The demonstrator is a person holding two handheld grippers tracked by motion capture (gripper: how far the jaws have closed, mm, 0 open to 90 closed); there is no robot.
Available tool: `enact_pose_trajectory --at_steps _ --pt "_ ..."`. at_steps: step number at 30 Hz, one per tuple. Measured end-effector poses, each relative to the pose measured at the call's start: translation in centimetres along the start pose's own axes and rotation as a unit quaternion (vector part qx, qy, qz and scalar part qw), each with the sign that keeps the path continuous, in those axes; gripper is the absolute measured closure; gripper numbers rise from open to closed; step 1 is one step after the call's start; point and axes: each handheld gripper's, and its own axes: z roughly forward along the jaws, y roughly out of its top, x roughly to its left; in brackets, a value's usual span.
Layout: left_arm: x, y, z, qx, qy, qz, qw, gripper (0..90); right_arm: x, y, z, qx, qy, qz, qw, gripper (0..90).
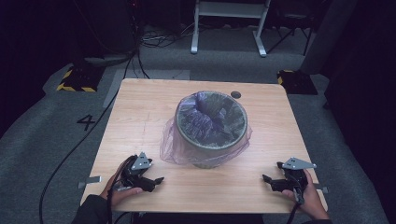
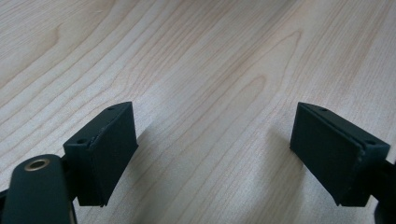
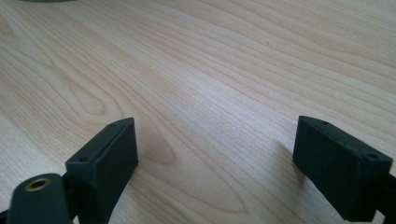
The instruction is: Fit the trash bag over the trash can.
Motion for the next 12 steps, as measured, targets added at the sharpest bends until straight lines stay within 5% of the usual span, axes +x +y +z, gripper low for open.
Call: enact_pose_trajectory --at_steps 12 --pt "0.03 0.02 0.02 0.000 -0.001 0.001 1.0000 14.1 -0.01 0.00 0.00 0.000 0.000 0.000 1.0000 14.0"
